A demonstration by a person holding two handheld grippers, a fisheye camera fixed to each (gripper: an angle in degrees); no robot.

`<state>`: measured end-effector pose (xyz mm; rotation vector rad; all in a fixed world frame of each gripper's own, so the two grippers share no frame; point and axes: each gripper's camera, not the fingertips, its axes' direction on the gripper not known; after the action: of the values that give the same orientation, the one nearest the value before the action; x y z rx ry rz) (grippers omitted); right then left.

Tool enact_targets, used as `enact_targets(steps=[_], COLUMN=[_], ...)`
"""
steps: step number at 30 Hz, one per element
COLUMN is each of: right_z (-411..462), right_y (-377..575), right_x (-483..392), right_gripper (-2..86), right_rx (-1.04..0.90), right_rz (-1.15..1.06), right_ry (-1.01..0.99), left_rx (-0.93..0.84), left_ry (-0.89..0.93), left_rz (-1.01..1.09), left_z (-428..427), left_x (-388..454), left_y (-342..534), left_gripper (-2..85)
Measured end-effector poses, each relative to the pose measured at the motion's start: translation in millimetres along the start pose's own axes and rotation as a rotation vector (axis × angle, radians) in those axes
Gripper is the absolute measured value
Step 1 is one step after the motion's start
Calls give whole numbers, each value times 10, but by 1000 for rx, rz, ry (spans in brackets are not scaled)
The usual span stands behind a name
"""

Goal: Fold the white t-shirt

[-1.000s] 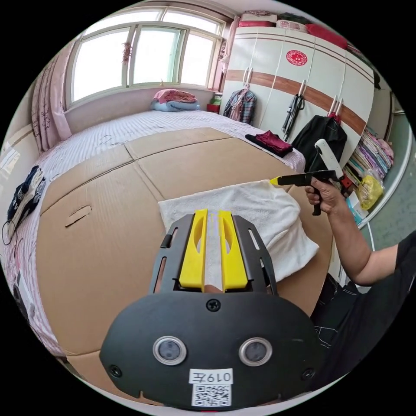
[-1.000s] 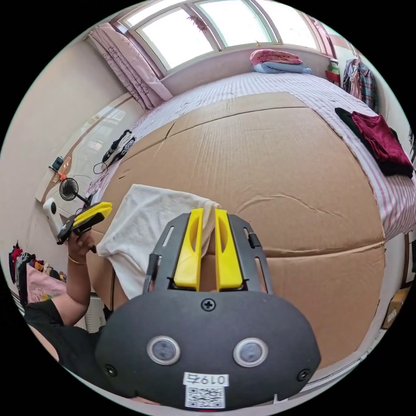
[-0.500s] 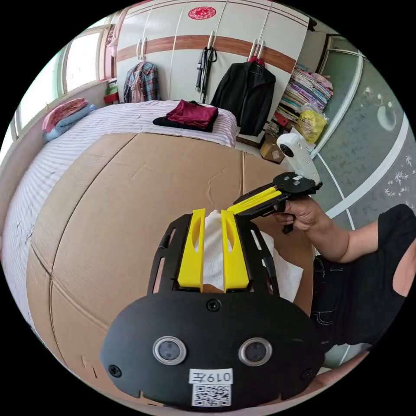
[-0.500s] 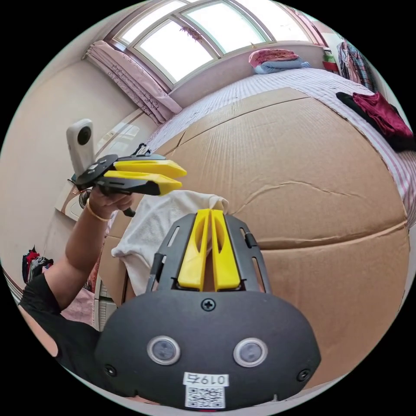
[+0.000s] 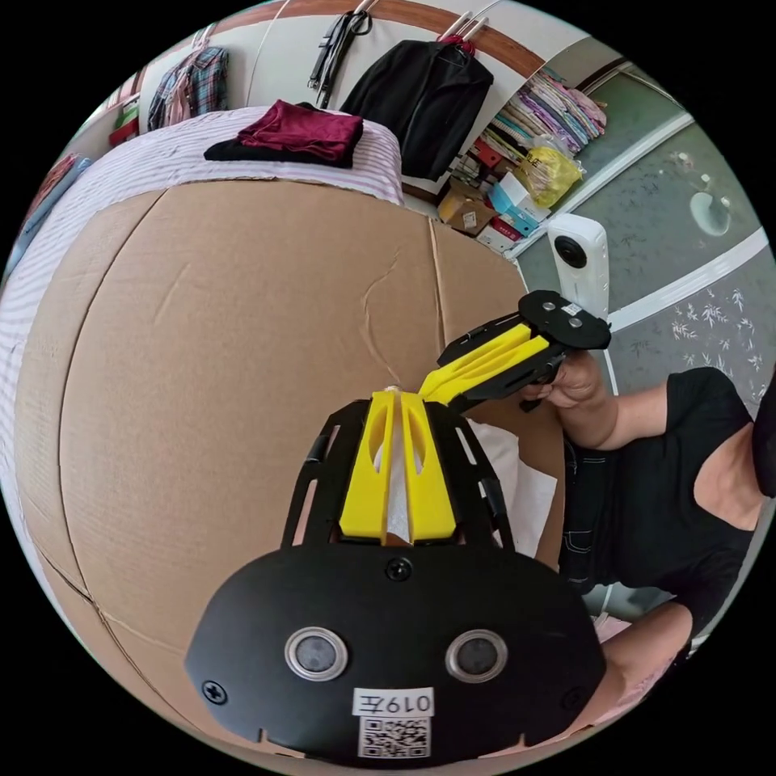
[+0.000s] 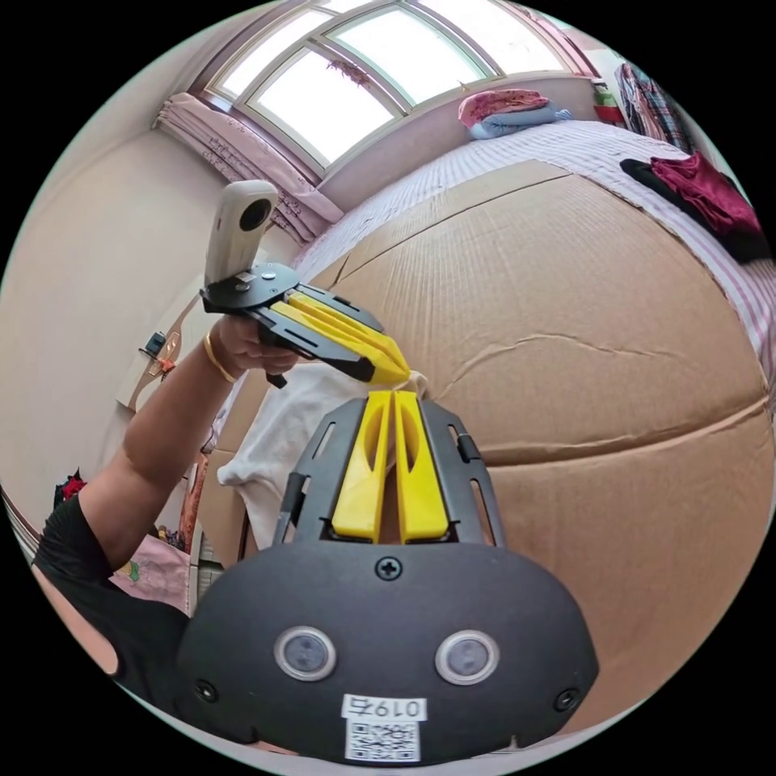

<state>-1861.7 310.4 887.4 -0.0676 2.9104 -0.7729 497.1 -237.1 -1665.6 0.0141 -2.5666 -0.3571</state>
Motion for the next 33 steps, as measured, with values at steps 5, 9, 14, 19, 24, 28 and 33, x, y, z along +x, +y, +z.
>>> enact_targets(steps=[5,9,14,19,24,28,33], right_z=[-134,-205,-261,-308,-319,-269,-195], right_y=[-137,-237,-430,-597,-761,-826,-805], right_x=[157,272,499,844,1138,1354,1664], right_gripper=[-6,-6,-5,-1,3,2,-3], right_rx=[-10,-15,-48,-62,-66,-82,-81], right_rz=[14,18,8,29,39,39,46], right_ry=[4,12,3,-42,-71,-57,-52], left_rx=[18,55,193,280,390,358,428], left_ry=[-40,-85,-106,-214,-153,-138,-24], left_rz=[-24,-59,-129,-420,-684,-774,-825], left_z=[91,85,-314,-739,-800,-591,-399], left_x=[-162,-249,-381,-707,-853,-856,-840], left_y=[-9,132,759,2094,3408,3720,3932], left_gripper=[11,18,50,75,86,89,83])
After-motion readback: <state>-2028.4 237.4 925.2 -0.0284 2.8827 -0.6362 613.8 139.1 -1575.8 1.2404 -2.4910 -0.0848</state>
